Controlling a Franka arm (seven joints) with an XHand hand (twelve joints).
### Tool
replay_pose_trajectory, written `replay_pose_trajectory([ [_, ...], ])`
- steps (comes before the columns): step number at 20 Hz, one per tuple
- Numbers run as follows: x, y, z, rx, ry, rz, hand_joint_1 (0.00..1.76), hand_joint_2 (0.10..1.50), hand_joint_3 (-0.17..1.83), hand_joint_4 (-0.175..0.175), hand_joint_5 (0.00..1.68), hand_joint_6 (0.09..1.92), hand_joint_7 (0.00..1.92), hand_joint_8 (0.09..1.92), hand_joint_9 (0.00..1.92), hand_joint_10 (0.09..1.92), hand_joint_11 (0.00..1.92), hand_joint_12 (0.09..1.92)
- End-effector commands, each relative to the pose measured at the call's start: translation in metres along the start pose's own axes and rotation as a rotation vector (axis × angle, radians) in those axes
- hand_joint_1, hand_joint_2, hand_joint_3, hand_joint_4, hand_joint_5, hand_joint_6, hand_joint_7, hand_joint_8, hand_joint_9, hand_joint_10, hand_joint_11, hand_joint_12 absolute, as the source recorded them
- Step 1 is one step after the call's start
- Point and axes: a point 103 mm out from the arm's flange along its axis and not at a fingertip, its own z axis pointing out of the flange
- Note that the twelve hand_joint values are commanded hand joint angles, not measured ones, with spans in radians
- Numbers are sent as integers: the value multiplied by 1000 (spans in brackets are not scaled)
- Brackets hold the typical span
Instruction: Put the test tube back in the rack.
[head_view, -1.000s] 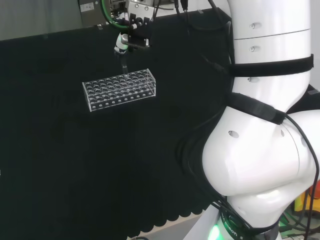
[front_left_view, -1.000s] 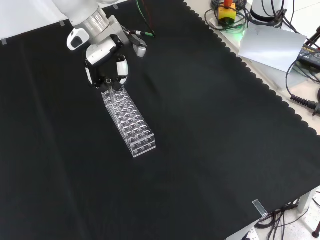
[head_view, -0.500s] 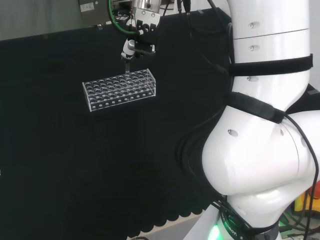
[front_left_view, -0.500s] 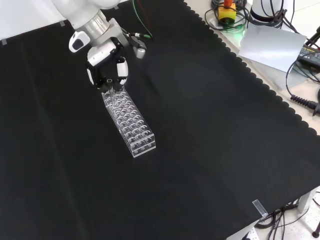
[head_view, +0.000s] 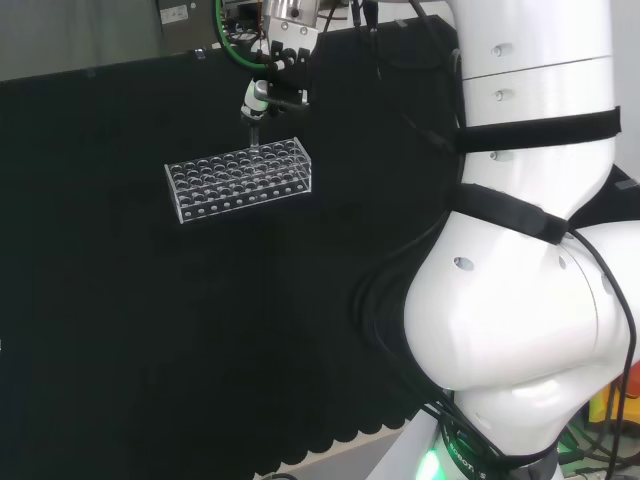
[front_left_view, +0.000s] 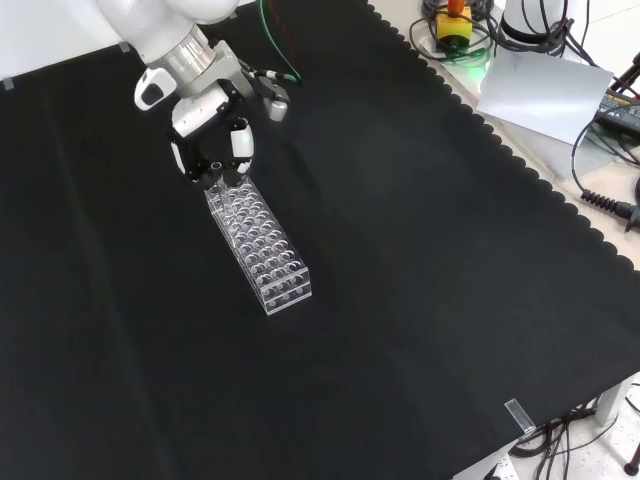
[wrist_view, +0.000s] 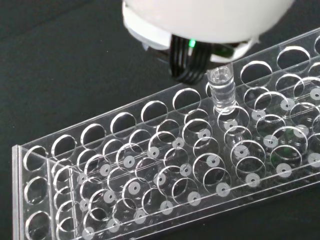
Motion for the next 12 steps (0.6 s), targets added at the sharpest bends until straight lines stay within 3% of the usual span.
replay_pose_trajectory([
  [1, 0, 9, 10, 21, -2, -4, 1432, 569, 782, -175, 1252, 712, 1327, 837, 1288, 585, 936, 1159],
  [12, -5, 13, 31, 51, -10, -9, 1432, 569, 782, -175, 1252, 712, 1328, 837, 1288, 585, 935, 1159],
])
